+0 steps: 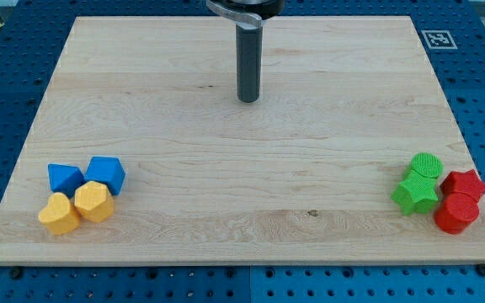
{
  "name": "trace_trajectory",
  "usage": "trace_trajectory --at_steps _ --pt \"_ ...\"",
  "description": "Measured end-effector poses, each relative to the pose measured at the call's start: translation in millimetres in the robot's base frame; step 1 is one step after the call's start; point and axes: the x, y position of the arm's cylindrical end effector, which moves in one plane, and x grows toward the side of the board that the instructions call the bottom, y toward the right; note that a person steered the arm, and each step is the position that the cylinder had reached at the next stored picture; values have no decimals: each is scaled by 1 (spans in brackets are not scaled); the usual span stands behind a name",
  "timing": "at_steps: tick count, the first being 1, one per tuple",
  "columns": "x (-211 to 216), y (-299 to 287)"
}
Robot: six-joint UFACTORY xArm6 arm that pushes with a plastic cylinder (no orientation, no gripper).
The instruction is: Push the red circle towards the bottom centre
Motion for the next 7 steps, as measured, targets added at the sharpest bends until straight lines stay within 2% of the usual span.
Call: trace_trajectory --at_steps 5,7 --pt "1 2" --pt "24 -2"
